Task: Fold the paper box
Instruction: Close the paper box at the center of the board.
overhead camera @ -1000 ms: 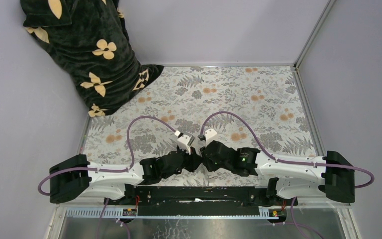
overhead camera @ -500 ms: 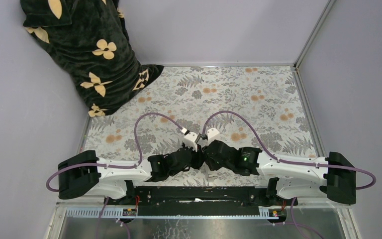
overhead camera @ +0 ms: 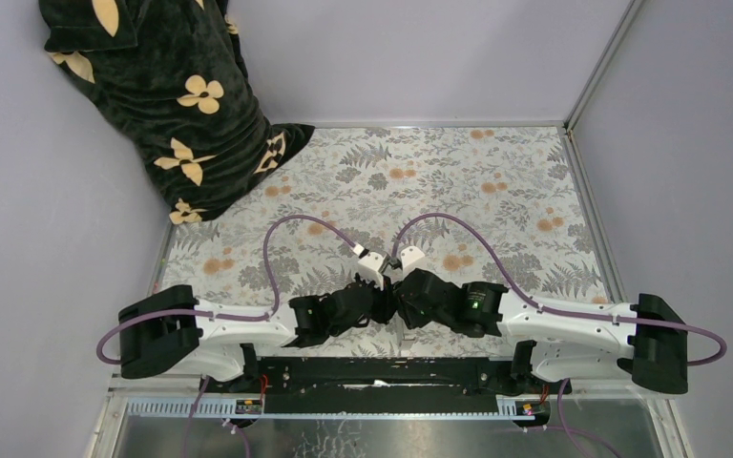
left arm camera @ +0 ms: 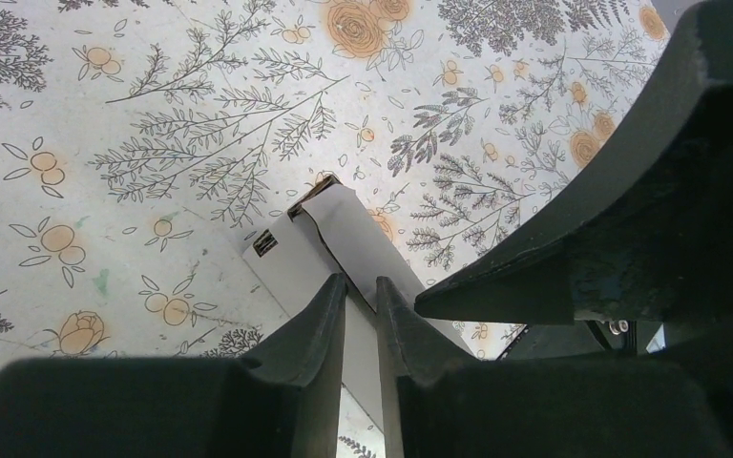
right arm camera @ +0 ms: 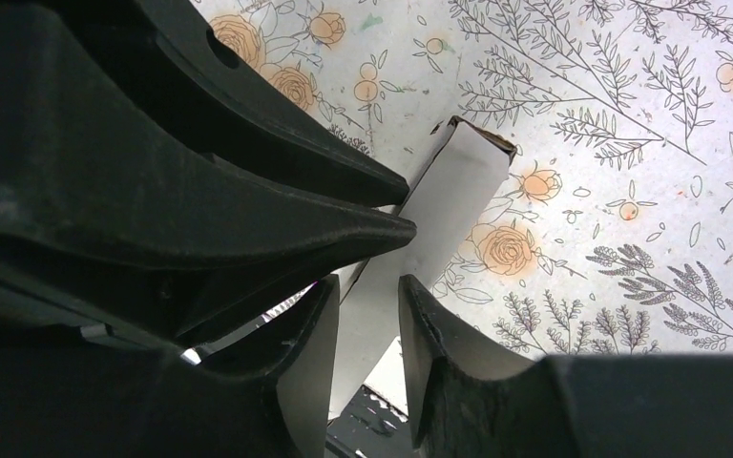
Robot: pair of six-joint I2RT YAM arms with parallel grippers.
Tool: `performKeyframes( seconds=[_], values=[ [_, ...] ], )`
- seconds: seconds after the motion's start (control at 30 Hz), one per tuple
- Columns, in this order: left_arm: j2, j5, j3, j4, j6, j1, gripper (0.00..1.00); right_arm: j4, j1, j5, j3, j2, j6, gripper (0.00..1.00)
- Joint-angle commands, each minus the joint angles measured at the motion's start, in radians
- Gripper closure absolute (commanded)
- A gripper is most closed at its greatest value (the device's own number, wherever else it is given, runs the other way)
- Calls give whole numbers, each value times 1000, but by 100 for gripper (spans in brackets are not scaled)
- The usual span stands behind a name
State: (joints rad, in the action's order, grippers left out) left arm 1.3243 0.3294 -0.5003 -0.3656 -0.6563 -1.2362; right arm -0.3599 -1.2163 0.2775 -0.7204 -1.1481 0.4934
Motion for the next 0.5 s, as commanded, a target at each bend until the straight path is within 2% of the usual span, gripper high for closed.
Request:
performKeyframes(
  seconds=[0.0, 0.47],
  values=[
    [39, -31, 6, 48, -3, -9, 77, -104, -6, -70, -1, -5, 0, 62],
    [26, -15, 31, 60, 3, -9, 77, -86, -8, -77, -52, 62, -25, 62]
  ],
)
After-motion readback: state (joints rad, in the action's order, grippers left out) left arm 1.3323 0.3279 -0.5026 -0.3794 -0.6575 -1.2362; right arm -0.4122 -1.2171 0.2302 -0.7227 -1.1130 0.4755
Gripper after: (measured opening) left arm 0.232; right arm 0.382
